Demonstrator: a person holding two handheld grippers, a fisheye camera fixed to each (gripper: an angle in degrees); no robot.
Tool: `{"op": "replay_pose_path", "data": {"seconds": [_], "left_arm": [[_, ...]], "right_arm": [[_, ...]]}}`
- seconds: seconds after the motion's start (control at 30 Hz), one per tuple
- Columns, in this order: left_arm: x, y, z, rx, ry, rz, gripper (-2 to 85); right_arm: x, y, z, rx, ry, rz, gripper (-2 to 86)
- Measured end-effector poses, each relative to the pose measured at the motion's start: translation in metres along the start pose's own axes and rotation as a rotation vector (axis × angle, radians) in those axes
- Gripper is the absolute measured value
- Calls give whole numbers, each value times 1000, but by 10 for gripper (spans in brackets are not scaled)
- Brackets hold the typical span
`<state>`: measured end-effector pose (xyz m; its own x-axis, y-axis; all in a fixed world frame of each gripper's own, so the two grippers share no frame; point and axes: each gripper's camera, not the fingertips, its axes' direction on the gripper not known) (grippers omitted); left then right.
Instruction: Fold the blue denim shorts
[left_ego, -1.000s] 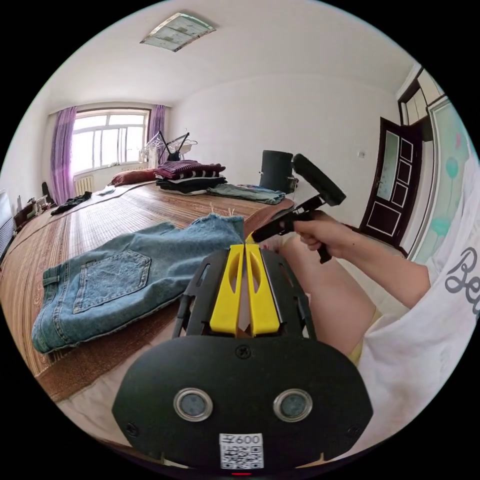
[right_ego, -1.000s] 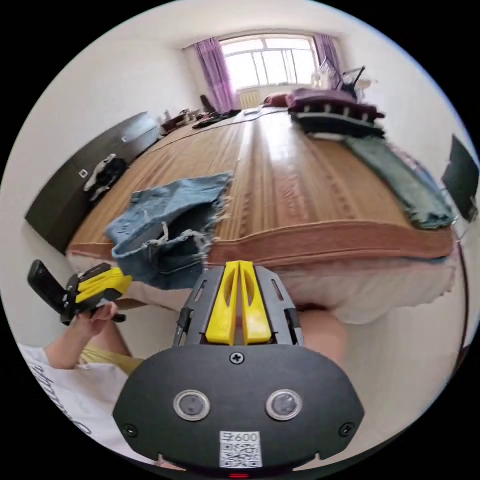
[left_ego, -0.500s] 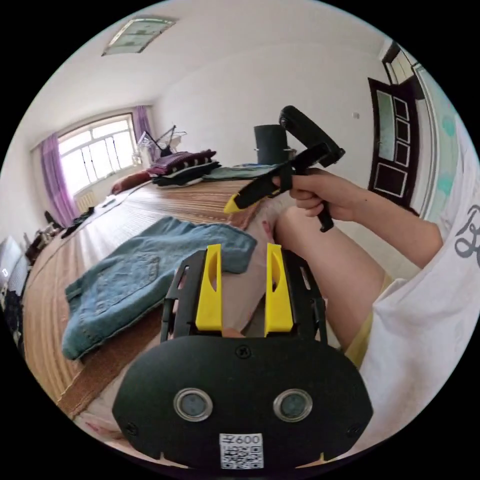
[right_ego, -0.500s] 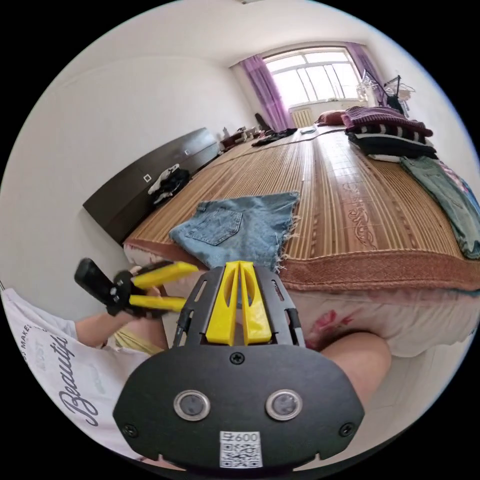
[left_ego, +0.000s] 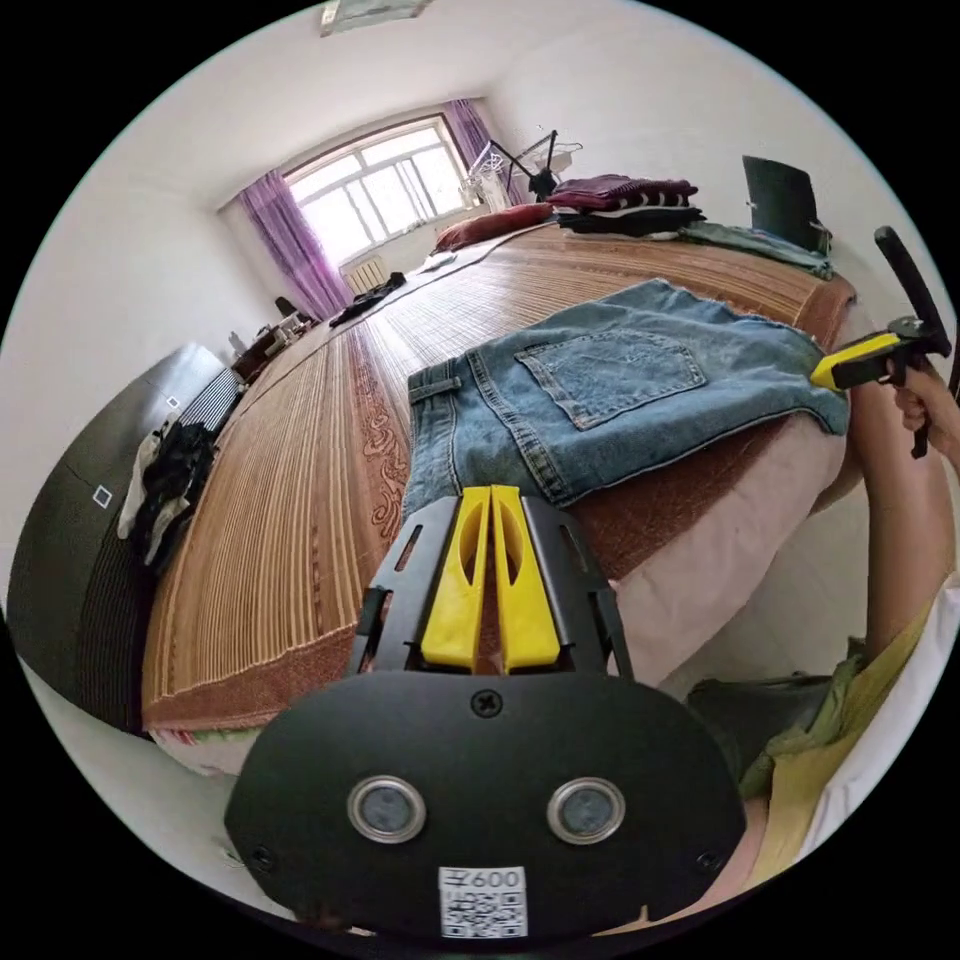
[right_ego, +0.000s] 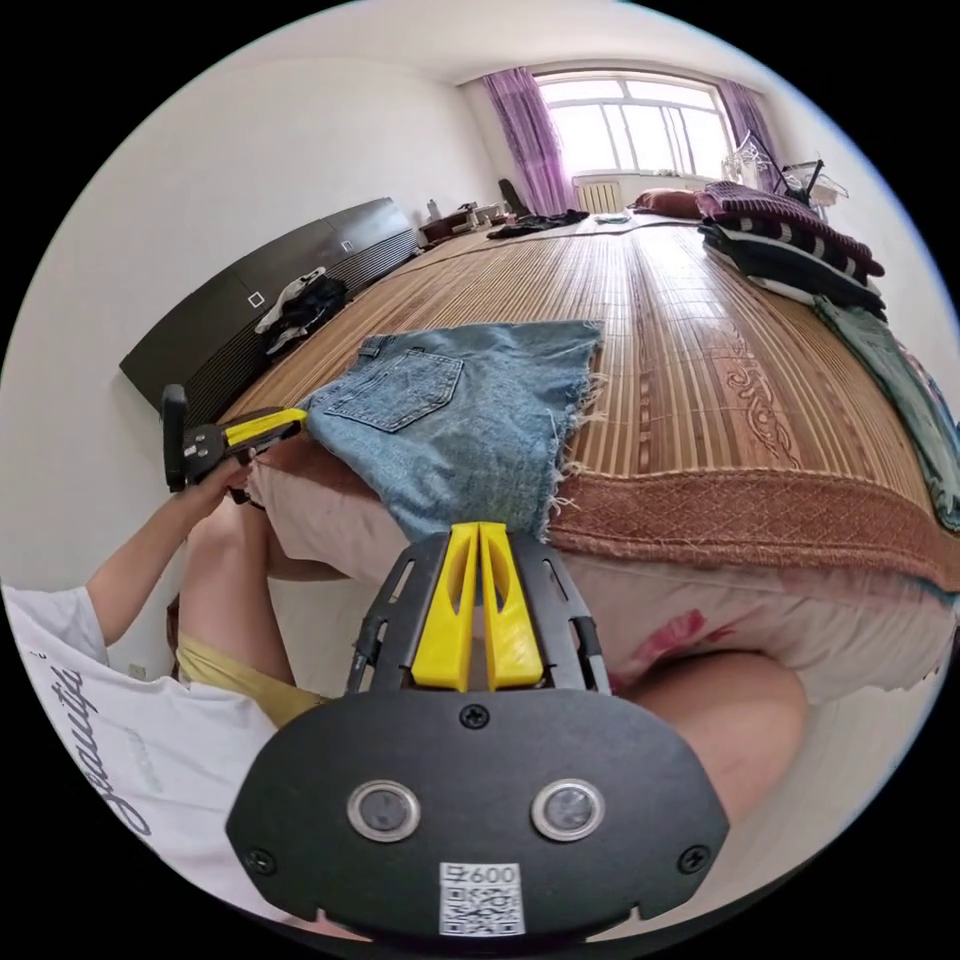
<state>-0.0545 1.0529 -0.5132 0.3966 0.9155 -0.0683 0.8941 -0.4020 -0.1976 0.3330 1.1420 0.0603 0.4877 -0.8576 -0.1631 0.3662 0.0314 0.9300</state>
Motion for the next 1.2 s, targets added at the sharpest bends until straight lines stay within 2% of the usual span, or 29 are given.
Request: {"op": "replay_pose_path", "data": {"seconds": [0.07,0.2,0.3,0.4,0.47,0.5,0.6,0.67,0.7,0.77,0.83,0.9,0.93,1.0,1.1,1.2], "left_arm": [[3,-25,14,-19,-1,72,7],[-24,-87,64,-32,60,71,6],[-14,-137,92,-93,-66,132,5],[4,-172,100,-153,-160,146,3],[-3,-182,88,-155,-136,101,3],[-19,-183,71,-123,-100,-20,3],[-54,-164,13,44,-31,-254,3],[-54,-158,-14,152,33,-193,3],[-50,-159,-23,188,125,-123,4],[-46,-170,-23,154,293,-54,4],[-41,-184,-8,71,379,-26,5],[-16,-200,21,-70,322,166,5],[-9,-201,22,-51,294,231,5],[-1,-217,29,-39,176,355,7],[-26,-252,47,-88,127,359,8],[-50,-282,53,-136,128,349,10]], "right_arm": [[10,12,17,-49,-43,33,-9],[-2,31,46,-56,-134,33,-8],[-42,41,84,-85,-144,-46,-8],[-93,38,99,-159,-240,-246,-8],[-119,31,80,-210,-157,-438,-8],[-120,30,70,-180,-113,-476,-8],[-84,7,26,5,79,-556,-8],[-17,-44,26,28,165,-480,-8],[4,-59,30,19,165,-439,-8],[87,-110,52,-7,93,-305,-8],[135,-131,85,-76,193,-279,-8],[171,-134,129,-215,342,-306,-8],[193,-126,155,-319,365,-315,-8],[216,-118,137,-214,312,-220,-8],[233,-93,115,-196,242,-151,-8],[224,-64,99,-177,243,-190,-8]]}}
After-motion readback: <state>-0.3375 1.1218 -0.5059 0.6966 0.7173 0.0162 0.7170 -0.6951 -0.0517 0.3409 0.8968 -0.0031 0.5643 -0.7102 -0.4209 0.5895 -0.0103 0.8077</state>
